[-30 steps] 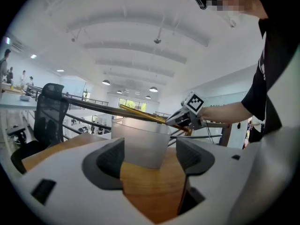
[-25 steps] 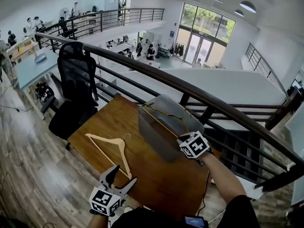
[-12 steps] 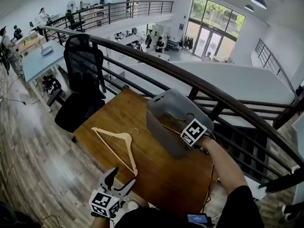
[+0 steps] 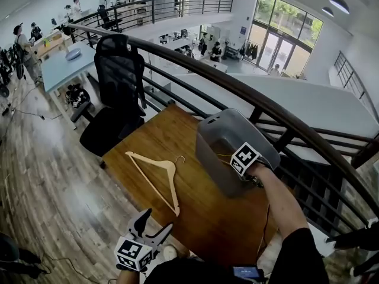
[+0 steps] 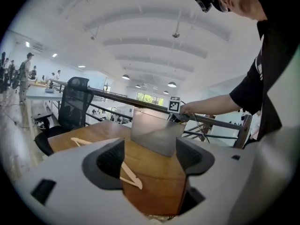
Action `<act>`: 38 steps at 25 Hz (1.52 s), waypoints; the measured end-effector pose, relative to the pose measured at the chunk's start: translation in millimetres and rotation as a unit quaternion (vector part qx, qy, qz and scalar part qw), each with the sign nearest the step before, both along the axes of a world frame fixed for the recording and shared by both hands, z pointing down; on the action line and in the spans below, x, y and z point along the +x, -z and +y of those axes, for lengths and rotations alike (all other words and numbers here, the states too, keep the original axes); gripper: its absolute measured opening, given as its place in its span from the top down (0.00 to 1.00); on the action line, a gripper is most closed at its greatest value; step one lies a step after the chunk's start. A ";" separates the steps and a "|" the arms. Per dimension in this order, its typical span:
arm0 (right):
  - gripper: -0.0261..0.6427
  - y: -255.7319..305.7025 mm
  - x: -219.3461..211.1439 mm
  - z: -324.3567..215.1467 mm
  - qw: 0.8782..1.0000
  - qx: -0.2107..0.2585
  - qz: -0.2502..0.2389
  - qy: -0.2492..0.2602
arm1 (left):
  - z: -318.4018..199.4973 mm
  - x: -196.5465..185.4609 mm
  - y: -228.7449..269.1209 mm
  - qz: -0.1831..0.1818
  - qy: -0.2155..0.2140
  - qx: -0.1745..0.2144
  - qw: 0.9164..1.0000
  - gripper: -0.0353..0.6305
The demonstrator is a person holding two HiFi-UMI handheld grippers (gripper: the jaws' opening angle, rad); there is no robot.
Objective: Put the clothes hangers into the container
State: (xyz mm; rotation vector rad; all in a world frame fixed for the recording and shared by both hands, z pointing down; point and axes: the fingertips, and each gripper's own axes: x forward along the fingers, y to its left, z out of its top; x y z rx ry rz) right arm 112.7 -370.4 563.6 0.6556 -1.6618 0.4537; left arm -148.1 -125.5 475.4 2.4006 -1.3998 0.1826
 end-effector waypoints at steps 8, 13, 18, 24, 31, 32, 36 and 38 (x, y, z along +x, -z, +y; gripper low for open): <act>0.92 -7.6 -4.7 -2.0 0.999 0.022 0.008 0.021 | 6.3 3.2 -1.0 -0.007 0.002 -0.006 1.000 0.42; 0.78 -1.4 -10.8 -8.3 0.998 0.056 0.002 0.032 | 6.5 6.3 -1.8 -0.005 0.003 -0.006 1.000 0.42; 0.72 10.0 -15.4 -0.2 0.996 0.077 -0.013 0.043 | 6.6 11.3 -1.3 -0.007 -0.003 -0.002 1.000 0.42; 0.72 42.5 -17.5 4.6 0.985 0.159 -0.059 0.029 | 3.5 15.8 -0.7 -0.010 -0.016 0.006 1.000 0.42; 0.75 104.6 -4.2 11.7 0.947 0.277 -0.160 -0.037 | -12.4 24.8 11.1 -0.022 -0.041 0.029 0.999 0.42; 0.76 114.5 -1.1 16.8 0.938 0.295 -0.178 -0.047 | -14.2 25.8 12.4 -0.023 -0.043 0.032 0.998 0.42; 0.80 150.7 14.0 47.1 0.891 0.372 -0.247 -0.085 | -21.6 30.4 19.8 -0.022 -0.052 0.044 0.997 0.42; 0.84 163.8 21.0 67.1 0.866 0.403 -0.279 -0.097 | -24.4 32.9 22.3 -0.021 -0.056 0.051 0.997 0.43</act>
